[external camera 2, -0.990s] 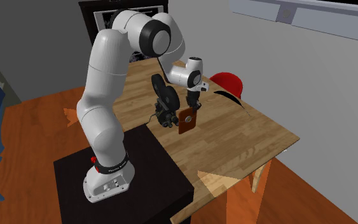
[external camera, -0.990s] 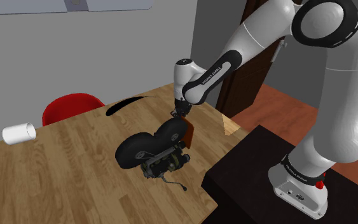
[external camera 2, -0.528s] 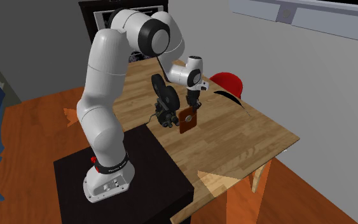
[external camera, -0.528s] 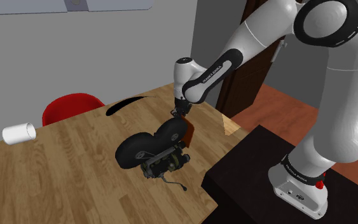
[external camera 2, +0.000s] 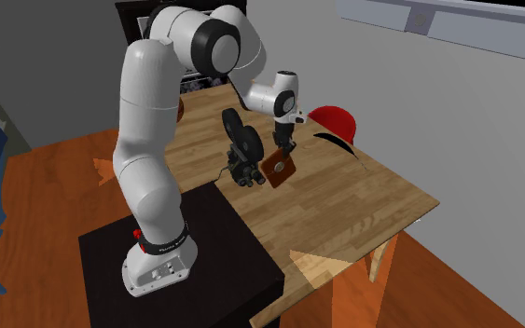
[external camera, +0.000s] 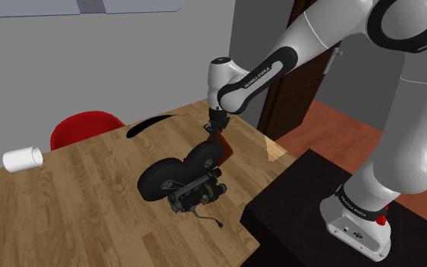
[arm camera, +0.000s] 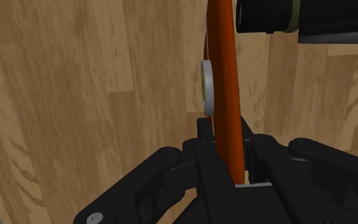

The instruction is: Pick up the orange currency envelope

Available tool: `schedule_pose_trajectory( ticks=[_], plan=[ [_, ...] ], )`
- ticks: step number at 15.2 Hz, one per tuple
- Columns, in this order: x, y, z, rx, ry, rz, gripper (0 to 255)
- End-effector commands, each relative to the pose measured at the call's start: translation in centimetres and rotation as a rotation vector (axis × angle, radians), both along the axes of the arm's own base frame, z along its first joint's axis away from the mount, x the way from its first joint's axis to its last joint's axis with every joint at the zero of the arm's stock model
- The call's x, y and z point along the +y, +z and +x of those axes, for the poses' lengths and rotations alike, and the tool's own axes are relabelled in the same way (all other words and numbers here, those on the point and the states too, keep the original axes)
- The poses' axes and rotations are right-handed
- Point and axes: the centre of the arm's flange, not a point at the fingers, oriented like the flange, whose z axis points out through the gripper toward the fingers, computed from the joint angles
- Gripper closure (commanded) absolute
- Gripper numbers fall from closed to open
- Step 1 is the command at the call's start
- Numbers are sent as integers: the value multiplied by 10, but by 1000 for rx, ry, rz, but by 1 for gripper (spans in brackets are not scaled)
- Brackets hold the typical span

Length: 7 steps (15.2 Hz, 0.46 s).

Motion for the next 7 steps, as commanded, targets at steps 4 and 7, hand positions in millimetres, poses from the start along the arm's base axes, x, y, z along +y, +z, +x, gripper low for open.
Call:
schedule_pose_trajectory(
  ticks=[4,7],
  plan=[
    [0,28,0,0,0,0,255],
    [0,34,0,0,0,0,255]
  ],
)
